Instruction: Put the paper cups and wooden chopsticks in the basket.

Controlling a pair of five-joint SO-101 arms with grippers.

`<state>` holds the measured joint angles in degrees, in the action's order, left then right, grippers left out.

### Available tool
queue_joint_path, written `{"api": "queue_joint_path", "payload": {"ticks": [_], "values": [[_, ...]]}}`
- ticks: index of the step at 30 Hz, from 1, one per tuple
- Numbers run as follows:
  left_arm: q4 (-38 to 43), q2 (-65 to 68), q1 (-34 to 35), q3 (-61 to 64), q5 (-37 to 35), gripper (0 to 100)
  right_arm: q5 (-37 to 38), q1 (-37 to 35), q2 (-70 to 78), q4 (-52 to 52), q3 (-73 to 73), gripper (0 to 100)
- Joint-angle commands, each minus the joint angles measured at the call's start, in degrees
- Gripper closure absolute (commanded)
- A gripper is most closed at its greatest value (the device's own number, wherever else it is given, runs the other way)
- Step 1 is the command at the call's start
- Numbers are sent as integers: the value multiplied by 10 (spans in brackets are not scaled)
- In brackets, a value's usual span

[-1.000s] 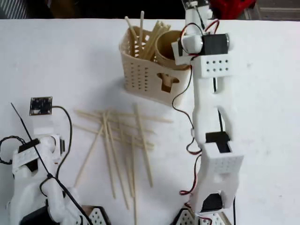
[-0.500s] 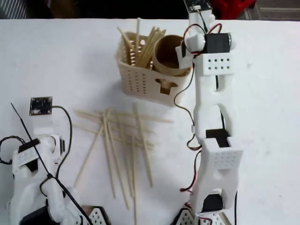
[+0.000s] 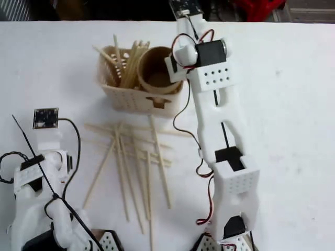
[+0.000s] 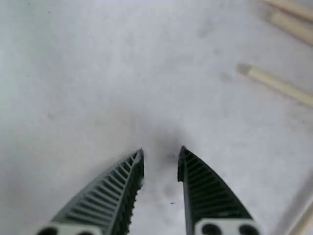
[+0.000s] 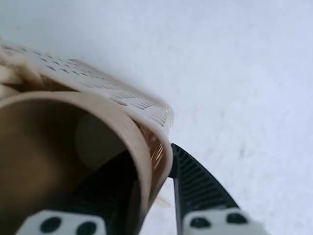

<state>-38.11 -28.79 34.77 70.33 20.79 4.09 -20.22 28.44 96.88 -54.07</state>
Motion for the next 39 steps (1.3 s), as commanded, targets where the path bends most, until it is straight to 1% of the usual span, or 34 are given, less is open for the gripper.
{"api": "queue_joint_path", "payload": {"ticks": [1, 5, 7, 9, 13, 16, 18, 23, 28, 31, 35, 39], "values": [[11, -4, 4, -4, -8, 872, 7, 0, -15, 13, -4, 897], [11, -4, 4, -4, -8, 872, 7, 7, -16, 8, -7, 742], [11, -4, 4, -4, -8, 872, 7, 8, -30, 8, -7, 714], [11, -4, 4, -4, -8, 872, 9, 7, -55, 11, -7, 731], [11, -4, 4, -4, -8, 872, 11, 0, -128, 16, 1, 795], [11, -4, 4, -4, -8, 872, 12, -18, -187, 16, 33, 832], [11, -4, 4, -4, -8, 872, 12, -39, -226, 16, 68, 836], [11, -4, 4, -4, -8, 872, 17, -100, -324, 15, 189, 836], [11, -4, 4, -4, -8, 872, 94, -188, -422, 15, 335, 836], [11, -4, 4, -4, -8, 872, 107, -234, -471, 6, 445, 836], [11, -4, 4, -4, -7, 872, 107, -271, -533, -52, 579, 836], [11, -4, 4, -4, -8, 872, 109, -274, -567, -131, 711, 836]]}}
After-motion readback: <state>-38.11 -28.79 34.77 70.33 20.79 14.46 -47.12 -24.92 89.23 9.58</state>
